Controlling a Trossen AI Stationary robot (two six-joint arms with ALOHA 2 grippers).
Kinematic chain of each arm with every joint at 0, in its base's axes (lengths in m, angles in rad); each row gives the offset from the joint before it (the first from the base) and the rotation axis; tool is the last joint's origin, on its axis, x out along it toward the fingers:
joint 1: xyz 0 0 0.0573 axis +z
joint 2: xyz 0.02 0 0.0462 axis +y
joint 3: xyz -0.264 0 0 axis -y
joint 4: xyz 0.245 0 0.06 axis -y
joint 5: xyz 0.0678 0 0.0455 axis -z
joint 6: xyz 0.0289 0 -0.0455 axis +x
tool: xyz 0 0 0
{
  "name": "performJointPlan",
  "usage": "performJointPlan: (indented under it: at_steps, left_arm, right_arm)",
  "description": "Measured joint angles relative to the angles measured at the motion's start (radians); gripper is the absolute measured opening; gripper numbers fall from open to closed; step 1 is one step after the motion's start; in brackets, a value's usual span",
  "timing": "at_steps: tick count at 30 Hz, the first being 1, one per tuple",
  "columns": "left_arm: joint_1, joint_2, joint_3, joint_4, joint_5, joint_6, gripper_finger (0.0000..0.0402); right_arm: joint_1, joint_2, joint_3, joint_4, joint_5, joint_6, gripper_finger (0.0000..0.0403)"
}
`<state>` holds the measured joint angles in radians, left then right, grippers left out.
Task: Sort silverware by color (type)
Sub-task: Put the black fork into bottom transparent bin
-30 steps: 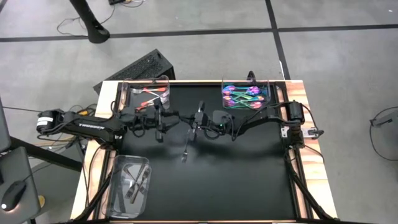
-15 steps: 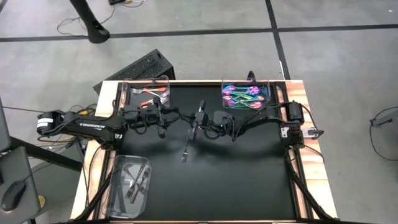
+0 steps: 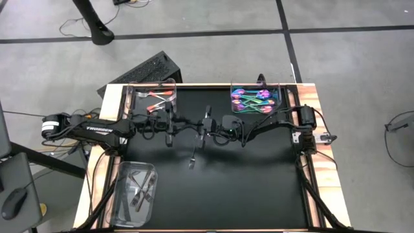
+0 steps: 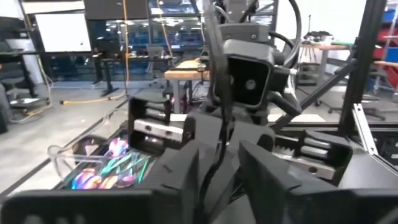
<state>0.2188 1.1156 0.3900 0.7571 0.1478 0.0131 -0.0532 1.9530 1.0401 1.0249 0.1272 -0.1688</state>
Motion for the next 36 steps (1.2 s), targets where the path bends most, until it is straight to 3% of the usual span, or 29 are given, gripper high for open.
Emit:
performJointPlan:
  at_steps: [6,11,15,18,24,27,31,36]
  left_arm:
    - [0.0,-0.004,0.007,-0.02,0.001,0.038,0.0011]
    - [-0.001,-0.017,0.008,-0.068,-0.038,0.028,0.0002]
    - [-0.004,-0.084,0.008,-0.177,-0.089,-0.038,0.0]
    - [-0.019,-0.184,0.039,-0.394,-0.16,-0.08,0.0]
    - [-0.101,-0.339,0.228,-1.069,-0.339,-0.226,0.0]
    - [-0.166,-0.363,0.323,-1.305,-0.31,-0.39,0.0]
    - [-0.262,-0.363,0.422,-1.488,-0.162,-0.66,0.0]
    - [-0.414,-0.362,0.499,-1.562,-0.092,-0.854,0.0]
  right_arm:
    - [0.01,0.0,0.0,-0.021,-0.016,-0.012,0.001]
    - [0.011,-0.001,0.0,-0.037,-0.023,0.009,0.0023]
    - [0.011,-0.001,0.0,-0.05,-0.023,0.046,0.006]
    - [0.009,-0.001,0.0,-0.049,-0.024,0.063,0.0092]
    - [0.004,-0.002,0.0,-0.095,-0.025,0.08,0.0155]
    - [-0.005,-0.002,0.0,-0.167,-0.115,0.083,0.0176]
    - [-0.022,-0.002,0.026,-0.325,-0.298,0.097,0.0184]
    - [-0.011,-0.002,0.1,-0.539,-0.324,-0.012,0.0175]
